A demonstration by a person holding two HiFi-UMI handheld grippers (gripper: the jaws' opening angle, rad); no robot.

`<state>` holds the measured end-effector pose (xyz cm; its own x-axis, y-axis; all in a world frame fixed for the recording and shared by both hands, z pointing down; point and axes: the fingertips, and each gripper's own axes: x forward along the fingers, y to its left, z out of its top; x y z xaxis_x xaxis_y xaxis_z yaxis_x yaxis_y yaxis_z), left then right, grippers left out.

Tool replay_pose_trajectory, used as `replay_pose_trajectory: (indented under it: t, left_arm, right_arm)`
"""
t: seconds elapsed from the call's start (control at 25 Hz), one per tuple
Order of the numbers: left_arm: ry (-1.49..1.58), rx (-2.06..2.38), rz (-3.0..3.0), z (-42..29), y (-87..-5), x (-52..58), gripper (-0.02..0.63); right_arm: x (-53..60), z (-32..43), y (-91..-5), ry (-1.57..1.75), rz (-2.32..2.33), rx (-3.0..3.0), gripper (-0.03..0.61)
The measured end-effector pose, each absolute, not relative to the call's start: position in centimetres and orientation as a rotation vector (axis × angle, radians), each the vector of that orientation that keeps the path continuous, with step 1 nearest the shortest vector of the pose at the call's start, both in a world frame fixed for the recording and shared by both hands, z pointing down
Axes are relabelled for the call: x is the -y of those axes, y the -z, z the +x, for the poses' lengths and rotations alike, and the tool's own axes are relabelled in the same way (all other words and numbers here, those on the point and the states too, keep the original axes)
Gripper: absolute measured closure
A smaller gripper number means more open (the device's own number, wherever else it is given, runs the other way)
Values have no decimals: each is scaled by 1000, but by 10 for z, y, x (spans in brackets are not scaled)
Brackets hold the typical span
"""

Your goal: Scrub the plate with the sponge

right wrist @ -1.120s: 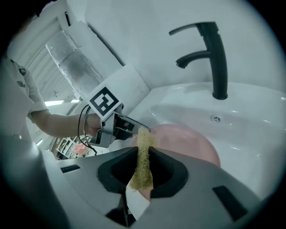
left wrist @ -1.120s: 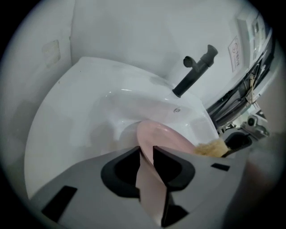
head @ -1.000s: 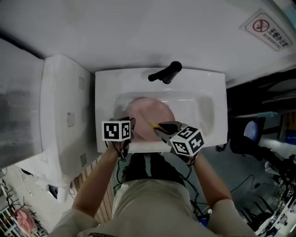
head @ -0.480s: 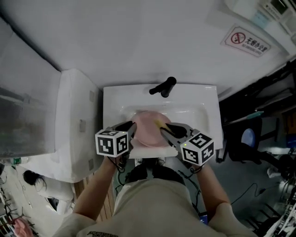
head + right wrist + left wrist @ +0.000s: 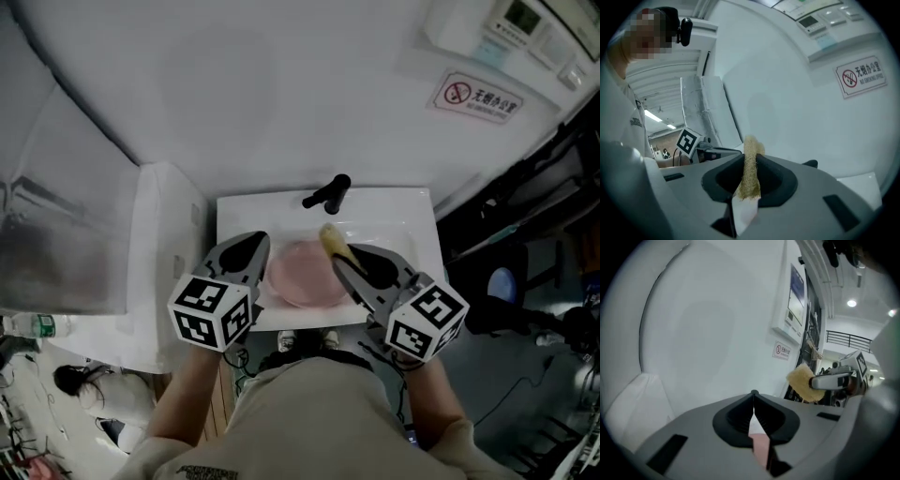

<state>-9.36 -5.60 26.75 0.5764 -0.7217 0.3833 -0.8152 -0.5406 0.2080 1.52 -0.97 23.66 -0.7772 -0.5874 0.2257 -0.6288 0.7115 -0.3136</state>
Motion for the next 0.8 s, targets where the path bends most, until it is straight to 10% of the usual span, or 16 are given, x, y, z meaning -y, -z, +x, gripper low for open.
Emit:
replay_pose_trajectory:
  t: [0.8]
  left_arm:
    - [-296,1616,2897,-80,-119,16,607]
  right_arm:
    - [-30,47,-96,189,1331,2798,500]
